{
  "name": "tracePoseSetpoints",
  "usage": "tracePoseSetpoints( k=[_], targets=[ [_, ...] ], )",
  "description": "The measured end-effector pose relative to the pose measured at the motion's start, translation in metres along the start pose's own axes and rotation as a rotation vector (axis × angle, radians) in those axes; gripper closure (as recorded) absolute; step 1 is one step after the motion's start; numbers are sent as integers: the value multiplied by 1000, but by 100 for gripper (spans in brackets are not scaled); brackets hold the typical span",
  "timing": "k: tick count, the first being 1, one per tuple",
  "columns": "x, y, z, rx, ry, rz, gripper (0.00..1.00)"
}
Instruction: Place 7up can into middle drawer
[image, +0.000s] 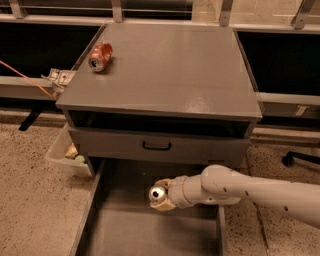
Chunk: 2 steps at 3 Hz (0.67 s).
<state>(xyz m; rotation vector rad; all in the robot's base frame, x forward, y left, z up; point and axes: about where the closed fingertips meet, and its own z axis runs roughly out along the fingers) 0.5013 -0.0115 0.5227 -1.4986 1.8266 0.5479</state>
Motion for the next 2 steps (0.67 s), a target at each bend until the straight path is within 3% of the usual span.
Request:
tracePoseSetpoints(
  k=[1,2],
  targets=[
    [1,-10,2,42,-1,2,100],
    [9,-8,11,32,-7,4,100]
  ],
)
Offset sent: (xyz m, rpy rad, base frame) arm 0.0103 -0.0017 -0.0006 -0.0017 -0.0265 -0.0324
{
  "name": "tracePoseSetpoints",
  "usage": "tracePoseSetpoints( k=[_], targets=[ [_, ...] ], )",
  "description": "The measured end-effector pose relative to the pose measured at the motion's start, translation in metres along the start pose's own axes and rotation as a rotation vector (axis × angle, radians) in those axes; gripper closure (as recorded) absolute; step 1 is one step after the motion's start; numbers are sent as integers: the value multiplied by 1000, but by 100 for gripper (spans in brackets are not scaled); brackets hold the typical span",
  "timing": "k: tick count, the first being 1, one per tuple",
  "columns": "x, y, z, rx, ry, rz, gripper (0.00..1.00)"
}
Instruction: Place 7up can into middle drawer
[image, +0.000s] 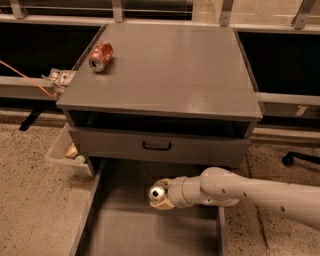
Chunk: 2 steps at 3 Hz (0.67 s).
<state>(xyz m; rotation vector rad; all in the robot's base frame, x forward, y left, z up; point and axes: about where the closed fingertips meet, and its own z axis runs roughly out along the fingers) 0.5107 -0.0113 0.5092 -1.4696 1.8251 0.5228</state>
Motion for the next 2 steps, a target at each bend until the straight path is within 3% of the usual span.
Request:
tracePoseSetpoints(
  k=[2],
  targets=[
    [33,8,26,-16,-29,39,100]
  ],
)
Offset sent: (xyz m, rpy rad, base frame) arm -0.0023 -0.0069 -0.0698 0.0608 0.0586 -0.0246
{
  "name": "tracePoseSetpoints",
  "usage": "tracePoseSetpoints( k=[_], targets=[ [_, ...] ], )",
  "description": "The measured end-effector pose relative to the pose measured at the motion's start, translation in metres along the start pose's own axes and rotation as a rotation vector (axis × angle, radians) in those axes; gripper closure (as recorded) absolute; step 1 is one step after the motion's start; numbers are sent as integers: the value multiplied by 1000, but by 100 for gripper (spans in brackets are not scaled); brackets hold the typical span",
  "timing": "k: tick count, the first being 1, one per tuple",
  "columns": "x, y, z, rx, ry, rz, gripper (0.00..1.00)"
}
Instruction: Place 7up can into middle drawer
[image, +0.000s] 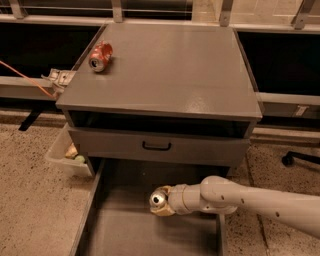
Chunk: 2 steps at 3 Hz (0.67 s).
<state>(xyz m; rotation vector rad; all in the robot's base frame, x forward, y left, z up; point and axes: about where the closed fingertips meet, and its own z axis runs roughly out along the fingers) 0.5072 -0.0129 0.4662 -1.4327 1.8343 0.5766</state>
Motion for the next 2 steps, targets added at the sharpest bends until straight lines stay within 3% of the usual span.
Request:
tracePoseSetpoints(
  k=[2],
  targets=[
    [36,-10,28,-31,-34,54,100]
  ],
)
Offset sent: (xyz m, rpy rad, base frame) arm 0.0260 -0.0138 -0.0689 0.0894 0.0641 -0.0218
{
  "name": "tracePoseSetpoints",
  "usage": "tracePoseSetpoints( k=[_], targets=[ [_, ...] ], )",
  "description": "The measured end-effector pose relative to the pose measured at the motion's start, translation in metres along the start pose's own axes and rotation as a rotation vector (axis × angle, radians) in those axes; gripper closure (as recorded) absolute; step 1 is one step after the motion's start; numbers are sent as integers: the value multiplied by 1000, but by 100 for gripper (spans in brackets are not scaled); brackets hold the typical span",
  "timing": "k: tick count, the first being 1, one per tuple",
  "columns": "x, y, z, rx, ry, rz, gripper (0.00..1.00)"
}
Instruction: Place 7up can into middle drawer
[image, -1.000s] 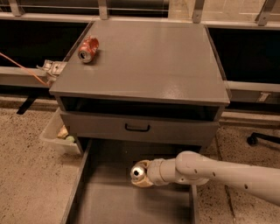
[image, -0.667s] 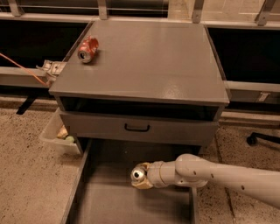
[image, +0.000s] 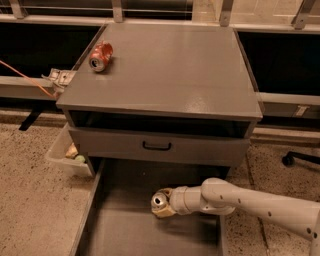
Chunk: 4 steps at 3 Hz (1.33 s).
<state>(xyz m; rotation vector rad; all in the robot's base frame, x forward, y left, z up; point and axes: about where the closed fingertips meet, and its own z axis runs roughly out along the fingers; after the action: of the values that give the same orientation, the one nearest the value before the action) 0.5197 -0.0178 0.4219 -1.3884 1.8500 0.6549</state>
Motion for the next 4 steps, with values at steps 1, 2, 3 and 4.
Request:
tracePoseSetpoints(
  k=[1,2,3,4],
  targets=[
    [5,-5,3,-4,-12,8,81],
    [5,-5,3,-4,-12,8,57],
    [5,-5,3,-4,-12,8,34],
    [5,-5,3,-4,-12,8,10]
  ],
)
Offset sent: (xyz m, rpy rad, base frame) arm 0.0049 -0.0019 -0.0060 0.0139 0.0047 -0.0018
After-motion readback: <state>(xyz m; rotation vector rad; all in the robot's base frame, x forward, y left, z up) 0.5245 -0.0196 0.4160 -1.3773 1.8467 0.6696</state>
